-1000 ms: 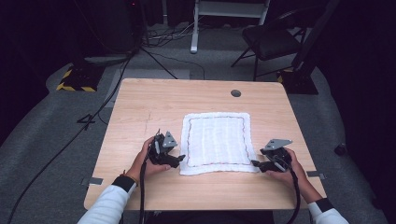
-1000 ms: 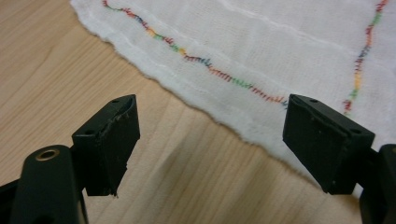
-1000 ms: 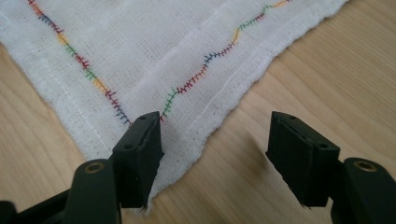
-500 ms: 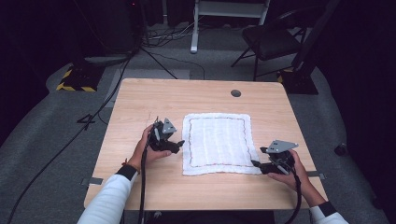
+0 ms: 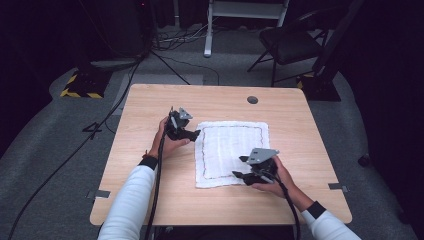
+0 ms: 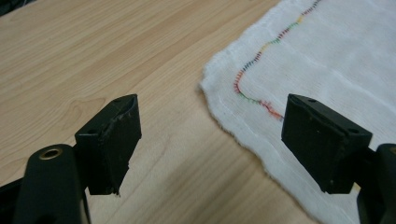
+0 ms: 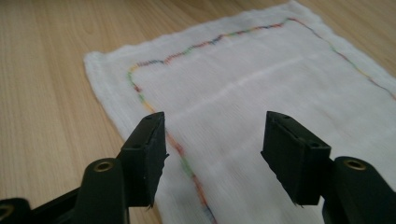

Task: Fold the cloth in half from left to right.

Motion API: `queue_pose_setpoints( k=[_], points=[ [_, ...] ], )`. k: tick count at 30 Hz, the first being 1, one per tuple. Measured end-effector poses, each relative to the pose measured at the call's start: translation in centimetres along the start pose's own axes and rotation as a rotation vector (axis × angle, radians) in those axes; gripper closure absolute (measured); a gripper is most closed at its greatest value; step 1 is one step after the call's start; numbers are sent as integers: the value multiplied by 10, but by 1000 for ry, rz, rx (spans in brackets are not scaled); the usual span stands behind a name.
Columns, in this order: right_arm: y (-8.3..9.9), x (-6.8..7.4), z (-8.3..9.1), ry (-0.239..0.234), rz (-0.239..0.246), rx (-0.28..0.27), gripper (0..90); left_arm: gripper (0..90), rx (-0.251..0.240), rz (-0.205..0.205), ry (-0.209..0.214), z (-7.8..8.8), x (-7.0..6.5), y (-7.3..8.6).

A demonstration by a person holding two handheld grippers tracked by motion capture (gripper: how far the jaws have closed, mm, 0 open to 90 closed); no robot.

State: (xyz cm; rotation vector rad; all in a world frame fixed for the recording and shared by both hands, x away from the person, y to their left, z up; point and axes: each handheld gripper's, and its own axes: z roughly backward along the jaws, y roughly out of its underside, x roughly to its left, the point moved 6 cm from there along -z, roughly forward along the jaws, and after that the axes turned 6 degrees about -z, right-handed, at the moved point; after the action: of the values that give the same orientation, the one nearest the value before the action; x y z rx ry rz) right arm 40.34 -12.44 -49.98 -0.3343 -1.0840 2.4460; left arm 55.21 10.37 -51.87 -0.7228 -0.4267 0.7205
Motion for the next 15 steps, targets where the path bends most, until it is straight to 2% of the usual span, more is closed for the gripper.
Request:
queue_pose_setpoints(
  k=[3,4,5,6,7,8,9,12,15],
  points=[
    [-9,15,-18,-44,33,11,410,201,19,2,-13,-9,3,0],
    [-9,15,-18,-44,33,11,410,201,17,12,-14,-13,4,0],
    [-15,27,-30,-73,58,16,418,200,25,18,-15,-18,6,0],
    [-17,32,-35,-84,70,20,420,198,30,31,-21,-24,7,0],
    [-17,32,-35,-84,70,20,420,197,30,31,-21,-24,7,0],
    [-20,37,-40,-90,80,23,422,197,30,45,-20,-27,8,0],
    [-23,48,-49,-114,100,30,421,191,44,66,-28,-31,10,0],
    [-26,58,-61,-123,123,50,421,185,49,76,-32,-37,11,-1],
    [-29,63,-69,-135,120,46,422,162,44,86,-21,-41,11,-2]
  ],
)
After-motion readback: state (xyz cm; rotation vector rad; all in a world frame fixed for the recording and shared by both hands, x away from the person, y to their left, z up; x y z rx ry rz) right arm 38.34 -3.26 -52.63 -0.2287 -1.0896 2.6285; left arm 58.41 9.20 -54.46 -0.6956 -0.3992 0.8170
